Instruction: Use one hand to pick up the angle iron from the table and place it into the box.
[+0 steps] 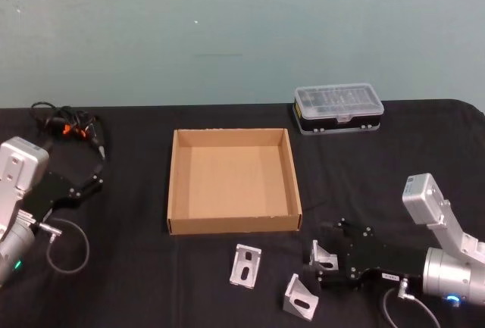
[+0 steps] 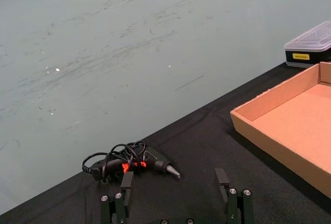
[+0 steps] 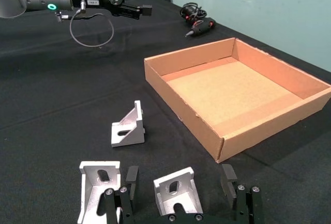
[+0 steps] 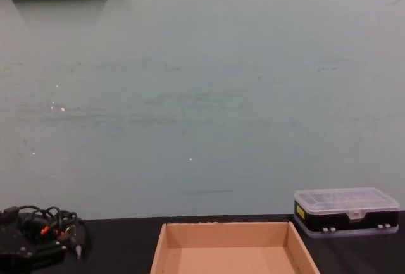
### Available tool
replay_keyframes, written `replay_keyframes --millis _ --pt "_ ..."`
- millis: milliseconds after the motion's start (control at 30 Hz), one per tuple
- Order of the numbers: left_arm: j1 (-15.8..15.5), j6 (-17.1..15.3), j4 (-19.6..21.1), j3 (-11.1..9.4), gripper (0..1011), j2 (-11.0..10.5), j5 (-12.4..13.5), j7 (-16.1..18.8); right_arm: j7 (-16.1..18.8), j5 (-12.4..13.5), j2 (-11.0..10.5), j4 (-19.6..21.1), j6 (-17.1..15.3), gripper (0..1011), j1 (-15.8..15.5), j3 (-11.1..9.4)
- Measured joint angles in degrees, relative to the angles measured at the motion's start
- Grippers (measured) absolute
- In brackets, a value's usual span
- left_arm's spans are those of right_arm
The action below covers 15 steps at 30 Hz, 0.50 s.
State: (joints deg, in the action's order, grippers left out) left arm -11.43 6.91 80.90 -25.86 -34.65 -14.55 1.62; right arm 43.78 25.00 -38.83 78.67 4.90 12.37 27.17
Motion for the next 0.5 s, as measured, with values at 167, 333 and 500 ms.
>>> replay_keyframes --millis 167,333,500 --pt "0.00 0.00 0.00 0.00 1000 0.00 0.00 0.00 0.35 -0.25 0.21 -0.52 -0.19 1004 0.63 0.60" --pt "0.00 0.00 0.00 0.00 1000 0.00 0.00 0.00 0.46 -0.55 0.52 -1.24 -0.30 1004 1.37 1.24" --pt "0.00 0.00 0.00 0.00 1000 0.00 0.00 0.00 0.46 -0.64 0.88 -1.88 -0.44 1004 1.84 1.58"
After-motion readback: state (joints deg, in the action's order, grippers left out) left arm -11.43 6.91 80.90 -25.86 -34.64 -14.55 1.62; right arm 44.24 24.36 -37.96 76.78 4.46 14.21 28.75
